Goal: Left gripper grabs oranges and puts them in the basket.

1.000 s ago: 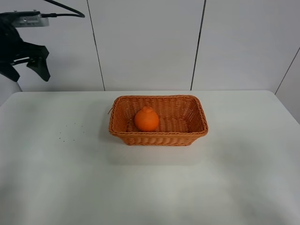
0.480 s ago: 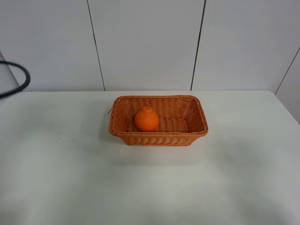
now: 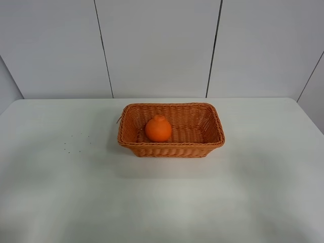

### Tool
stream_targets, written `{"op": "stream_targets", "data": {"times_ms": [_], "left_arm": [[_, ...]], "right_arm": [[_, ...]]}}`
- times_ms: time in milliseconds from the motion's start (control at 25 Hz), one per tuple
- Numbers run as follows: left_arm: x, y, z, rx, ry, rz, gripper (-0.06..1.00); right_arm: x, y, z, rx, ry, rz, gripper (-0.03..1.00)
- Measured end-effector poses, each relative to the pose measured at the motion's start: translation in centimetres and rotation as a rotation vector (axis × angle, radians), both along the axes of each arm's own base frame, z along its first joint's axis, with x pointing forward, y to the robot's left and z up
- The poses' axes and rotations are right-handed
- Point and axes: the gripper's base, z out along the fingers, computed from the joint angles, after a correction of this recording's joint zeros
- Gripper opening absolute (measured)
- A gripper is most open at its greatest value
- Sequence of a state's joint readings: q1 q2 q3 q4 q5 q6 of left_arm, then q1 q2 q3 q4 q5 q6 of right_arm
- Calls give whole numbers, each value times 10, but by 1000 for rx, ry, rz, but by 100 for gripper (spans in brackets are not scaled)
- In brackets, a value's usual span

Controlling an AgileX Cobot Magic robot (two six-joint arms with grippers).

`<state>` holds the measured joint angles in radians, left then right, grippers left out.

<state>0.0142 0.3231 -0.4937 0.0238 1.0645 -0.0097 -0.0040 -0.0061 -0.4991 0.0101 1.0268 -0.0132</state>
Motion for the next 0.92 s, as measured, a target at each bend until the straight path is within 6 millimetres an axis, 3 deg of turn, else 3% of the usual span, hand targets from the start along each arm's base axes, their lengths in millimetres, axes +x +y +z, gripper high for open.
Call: {"op": "stream_targets", "data": {"times_ms": [360,920], "left_arm": [[-43,-1,5,3,-314,1,88],[-46,-1,4,-2,-334,6,88]], "right_arm": [[0,0,0,0,0,0,69],[0,0,0,0,0,0,69]]}}
